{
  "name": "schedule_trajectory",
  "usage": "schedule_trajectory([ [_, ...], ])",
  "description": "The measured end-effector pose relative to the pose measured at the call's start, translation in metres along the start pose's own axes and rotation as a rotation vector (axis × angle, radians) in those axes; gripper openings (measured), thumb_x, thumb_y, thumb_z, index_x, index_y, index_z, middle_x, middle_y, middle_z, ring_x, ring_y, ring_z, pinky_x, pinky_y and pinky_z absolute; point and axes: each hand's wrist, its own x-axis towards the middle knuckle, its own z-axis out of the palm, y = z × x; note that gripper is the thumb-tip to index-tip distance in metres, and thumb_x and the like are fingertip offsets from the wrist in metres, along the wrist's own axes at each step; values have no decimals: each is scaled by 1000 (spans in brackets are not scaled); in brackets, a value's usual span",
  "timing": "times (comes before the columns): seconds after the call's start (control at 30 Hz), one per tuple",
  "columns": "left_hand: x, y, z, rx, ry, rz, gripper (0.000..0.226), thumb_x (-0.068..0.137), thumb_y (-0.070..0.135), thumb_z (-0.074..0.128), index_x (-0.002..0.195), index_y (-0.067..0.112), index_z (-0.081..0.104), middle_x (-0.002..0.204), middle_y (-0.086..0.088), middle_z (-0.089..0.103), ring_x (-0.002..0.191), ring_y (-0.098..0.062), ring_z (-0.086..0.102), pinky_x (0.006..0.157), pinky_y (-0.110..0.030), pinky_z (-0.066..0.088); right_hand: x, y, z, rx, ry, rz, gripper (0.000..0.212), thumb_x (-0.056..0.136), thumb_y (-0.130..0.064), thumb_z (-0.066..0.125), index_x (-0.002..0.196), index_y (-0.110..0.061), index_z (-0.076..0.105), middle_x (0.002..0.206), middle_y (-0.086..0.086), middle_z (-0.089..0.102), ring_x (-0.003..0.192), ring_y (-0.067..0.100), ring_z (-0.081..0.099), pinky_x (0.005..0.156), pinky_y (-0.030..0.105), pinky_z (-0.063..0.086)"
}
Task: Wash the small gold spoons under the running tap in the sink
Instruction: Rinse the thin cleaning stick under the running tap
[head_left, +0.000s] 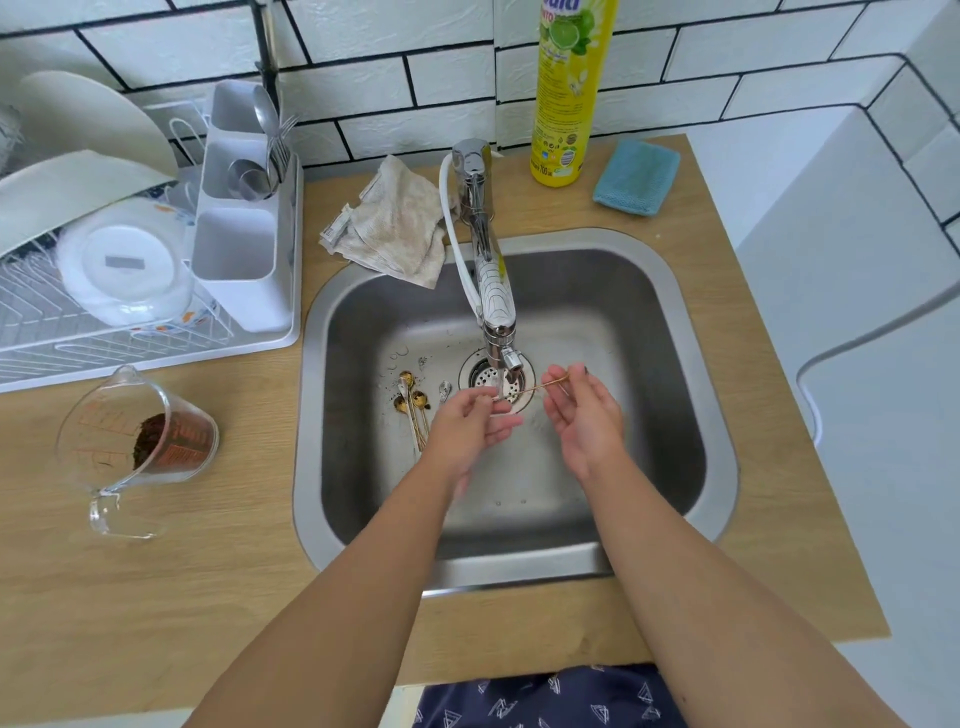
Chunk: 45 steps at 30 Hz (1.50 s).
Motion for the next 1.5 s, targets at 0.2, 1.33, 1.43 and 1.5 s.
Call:
schedule_trajectory([
  [0.2,12,3,25,19,-2,-74,20,103,19,52,89,8,61,68,-4,54,44,-9,48,51,-22,47,2,-4,-6,0,4,4,8,99,-16,68,99,-24,68,96,-8,80,89,4,75,73,19,52],
  [1.33,10,-13,4,78,-7,29,12,100,20,60,98,11,67,73,-3,68,54,-9,61,59,-23,55,0,-2,-2,-80,-63,87,9,95,-15,74,103,-16,72,102,0,81,94,10,76,69,24,60],
  [1.43,10,-14,3,-22,-73,-29,14,103,11,53,106,9,66,87,-5,72,69,-10,68,70,-24,58,-1,-2,0,-106,-76,71,16,95,-10,72,108,-18,71,100,-2,81,91,8,76,72,23,60],
  [1.5,10,-12,0,-63,-111,-41,16,100,5,55,109,9,67,93,-6,75,79,-14,72,76,-25,58,-2,-2,0,-104,-59,54,15,96,-9,71,109,-17,70,101,-1,81,92,10,76,76,24,61],
])
